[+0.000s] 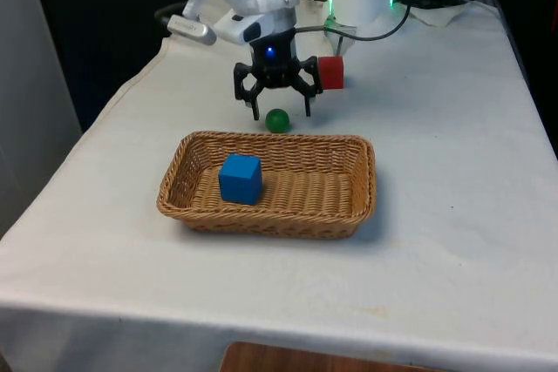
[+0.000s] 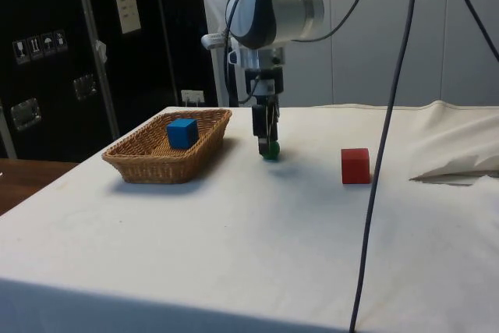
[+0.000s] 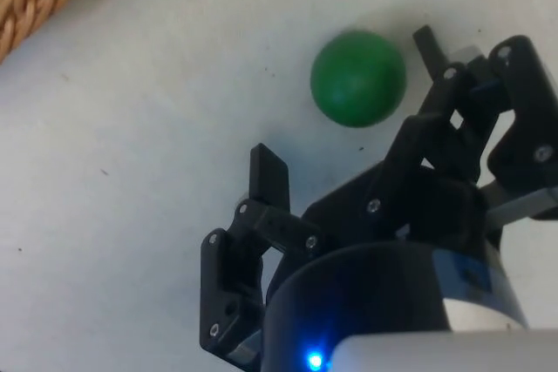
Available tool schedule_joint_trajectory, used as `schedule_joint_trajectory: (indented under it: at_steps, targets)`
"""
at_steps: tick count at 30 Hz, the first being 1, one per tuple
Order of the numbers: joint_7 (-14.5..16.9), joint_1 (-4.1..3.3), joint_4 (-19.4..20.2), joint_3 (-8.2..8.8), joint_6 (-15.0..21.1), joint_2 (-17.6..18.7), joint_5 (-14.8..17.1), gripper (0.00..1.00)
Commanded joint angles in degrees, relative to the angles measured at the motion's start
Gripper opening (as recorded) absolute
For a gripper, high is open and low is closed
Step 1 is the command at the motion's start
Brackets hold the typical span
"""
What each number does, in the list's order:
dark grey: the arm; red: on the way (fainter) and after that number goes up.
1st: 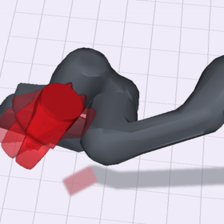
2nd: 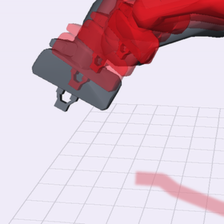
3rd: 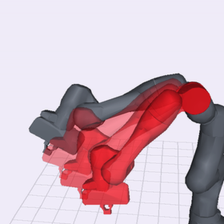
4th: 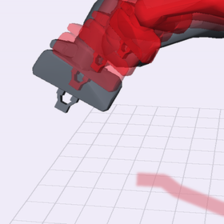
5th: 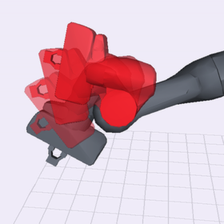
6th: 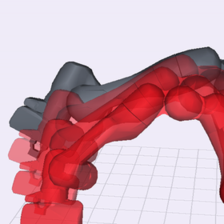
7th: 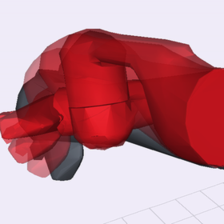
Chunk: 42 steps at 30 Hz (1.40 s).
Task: Place all non-red objects into the basket.
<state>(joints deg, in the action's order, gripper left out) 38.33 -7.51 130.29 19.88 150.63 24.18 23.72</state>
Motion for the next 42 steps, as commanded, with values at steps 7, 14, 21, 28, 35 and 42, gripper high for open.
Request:
schedule_joint_trajectory:
  at_steps: [7,14,21,28,35,42]
  targets:
    - [0.34,0.17,-0.11,-0.69,1.6,1.2,0.74,1.0]
    - [-0.06,0.0,-0.17,-0.4,1.78,2.12,0.0,1.0]
    - [0.4,0.34,-0.4,-1.09,3.09,3.15,0.74,1.0]
    - [0.17,0.23,-0.46,-0.86,2.81,3.32,0.46,1.0]
    - [0.23,0.23,-0.4,-0.86,2.75,3.15,0.46,1.0]
    - [0.23,0.23,-0.29,-0.8,2.64,2.86,0.4,1.0]
